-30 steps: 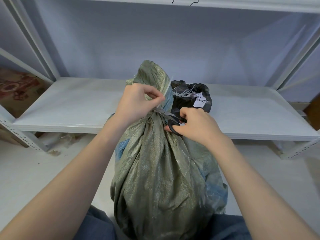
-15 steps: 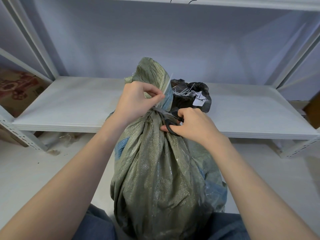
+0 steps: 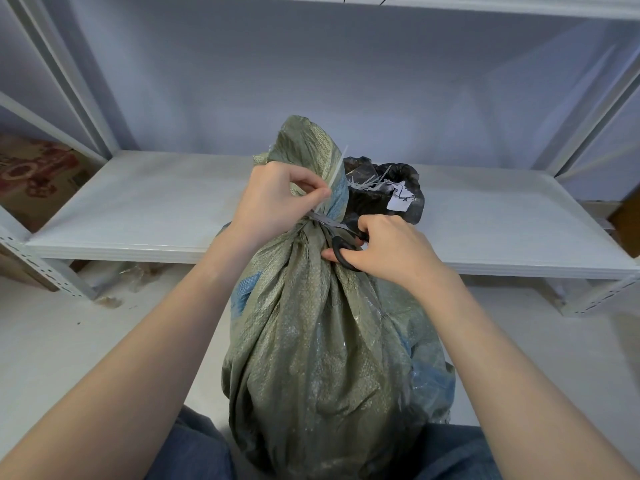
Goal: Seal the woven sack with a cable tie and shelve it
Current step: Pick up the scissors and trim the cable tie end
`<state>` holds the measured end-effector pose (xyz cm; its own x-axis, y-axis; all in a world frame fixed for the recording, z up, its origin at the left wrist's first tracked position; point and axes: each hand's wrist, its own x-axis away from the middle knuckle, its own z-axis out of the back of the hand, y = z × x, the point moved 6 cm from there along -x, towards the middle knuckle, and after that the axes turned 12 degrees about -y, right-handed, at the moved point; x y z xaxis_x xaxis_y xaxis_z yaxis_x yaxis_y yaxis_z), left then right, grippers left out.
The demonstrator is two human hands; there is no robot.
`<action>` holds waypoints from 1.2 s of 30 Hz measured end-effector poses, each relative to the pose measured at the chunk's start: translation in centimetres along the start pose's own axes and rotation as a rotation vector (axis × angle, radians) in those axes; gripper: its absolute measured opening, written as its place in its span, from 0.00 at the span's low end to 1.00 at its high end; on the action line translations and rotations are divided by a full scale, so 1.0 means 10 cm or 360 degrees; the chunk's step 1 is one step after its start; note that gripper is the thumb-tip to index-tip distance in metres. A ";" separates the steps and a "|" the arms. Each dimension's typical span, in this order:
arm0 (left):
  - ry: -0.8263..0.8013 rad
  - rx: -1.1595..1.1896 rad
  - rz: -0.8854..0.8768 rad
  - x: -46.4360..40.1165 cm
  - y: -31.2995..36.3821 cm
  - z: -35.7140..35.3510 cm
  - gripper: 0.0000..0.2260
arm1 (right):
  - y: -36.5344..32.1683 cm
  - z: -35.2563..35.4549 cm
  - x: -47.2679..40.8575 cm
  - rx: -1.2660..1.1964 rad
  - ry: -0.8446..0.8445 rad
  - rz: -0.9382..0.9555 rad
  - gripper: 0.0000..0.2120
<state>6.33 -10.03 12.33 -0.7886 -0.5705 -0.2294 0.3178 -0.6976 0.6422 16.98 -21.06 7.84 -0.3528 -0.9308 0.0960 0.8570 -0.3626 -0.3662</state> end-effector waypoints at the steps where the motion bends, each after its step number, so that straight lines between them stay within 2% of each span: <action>1: 0.0000 -0.0001 0.0001 0.00 0.00 0.00 0.03 | 0.00 0.00 0.00 0.0002 0.0001 -0.0002 0.26; 26: -0.0008 -0.0112 0.0021 0.01 0.01 -0.01 0.05 | -0.11 0.06 0.01 -0.0032 0.0097 0.0058 0.28; 30: 0.0002 -0.0122 0.0027 0.02 0.03 -0.01 0.04 | -0.14 0.02 0.01 0.0041 0.0086 -0.0010 0.28; 36: 0.0101 0.0078 -0.0032 0.03 0.06 0.04 0.03 | 0.00 0.07 0.03 0.0058 0.0129 -0.0167 0.27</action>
<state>6.04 -10.42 12.93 -0.7590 -0.5840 -0.2878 0.2746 -0.6879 0.6718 17.13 -21.37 8.56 -0.4693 -0.8812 0.0565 0.8263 -0.4608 -0.3239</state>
